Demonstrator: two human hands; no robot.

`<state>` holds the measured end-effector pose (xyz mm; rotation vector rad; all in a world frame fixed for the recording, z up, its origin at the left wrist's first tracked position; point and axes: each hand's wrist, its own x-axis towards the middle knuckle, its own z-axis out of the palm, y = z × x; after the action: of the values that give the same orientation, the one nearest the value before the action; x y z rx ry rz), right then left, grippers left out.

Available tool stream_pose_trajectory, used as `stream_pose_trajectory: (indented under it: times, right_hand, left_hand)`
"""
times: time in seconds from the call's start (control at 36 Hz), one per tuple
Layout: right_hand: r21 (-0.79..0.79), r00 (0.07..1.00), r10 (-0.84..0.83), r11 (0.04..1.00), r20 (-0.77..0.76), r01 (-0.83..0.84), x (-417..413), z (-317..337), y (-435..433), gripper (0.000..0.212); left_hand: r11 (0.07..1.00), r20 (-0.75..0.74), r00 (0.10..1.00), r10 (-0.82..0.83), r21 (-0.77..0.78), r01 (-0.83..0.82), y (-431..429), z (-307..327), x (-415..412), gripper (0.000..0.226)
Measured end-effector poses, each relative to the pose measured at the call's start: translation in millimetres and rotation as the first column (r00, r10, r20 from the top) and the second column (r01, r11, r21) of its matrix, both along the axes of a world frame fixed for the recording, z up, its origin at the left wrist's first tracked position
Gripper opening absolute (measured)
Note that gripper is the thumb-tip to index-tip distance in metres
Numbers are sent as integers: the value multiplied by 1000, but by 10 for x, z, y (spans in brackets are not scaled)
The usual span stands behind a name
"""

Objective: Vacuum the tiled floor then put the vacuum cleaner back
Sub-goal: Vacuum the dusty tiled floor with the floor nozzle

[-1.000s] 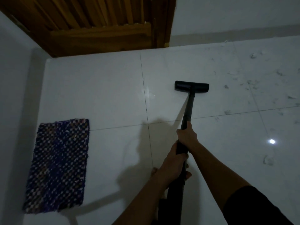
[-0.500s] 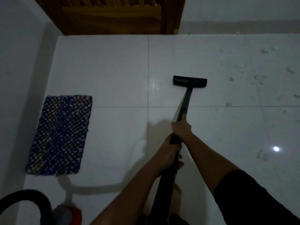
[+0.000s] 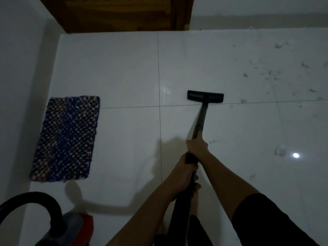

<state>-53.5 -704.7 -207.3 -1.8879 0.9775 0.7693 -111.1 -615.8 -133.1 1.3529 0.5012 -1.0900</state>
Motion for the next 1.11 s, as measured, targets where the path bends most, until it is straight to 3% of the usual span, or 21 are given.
stream_pose_trajectory:
  times: [0.25, 0.39, 0.58, 0.86, 1.11]
  right_hand:
    - [50, 999, -35, 998, 1, 35, -625, 56, 392, 74]
    - [88, 1000, -15, 996, 16, 14, -810, 76, 638, 74]
    - [126, 998, 62, 990, 23, -64, -891, 84, 940, 73]
    - [188, 970, 239, 951, 49, -244, -954, -94, 1520, 75]
    - [146, 943, 325, 932, 66, -332, -615, -350, 1798, 73]
  left_hand:
    - [998, 63, 997, -51, 29, 49, 380, 72, -590, 32]
    - [999, 12, 999, 37, 36, -38, 577, 74, -806, 41]
    - [986, 27, 988, 152, 60, -154, 791, 37, -983, 30]
    - [932, 43, 937, 346, 101, -349, 1214, -161, -1192, 36]
    - [915, 96, 919, 382, 102, -391, 1397, -414, -978, 41]
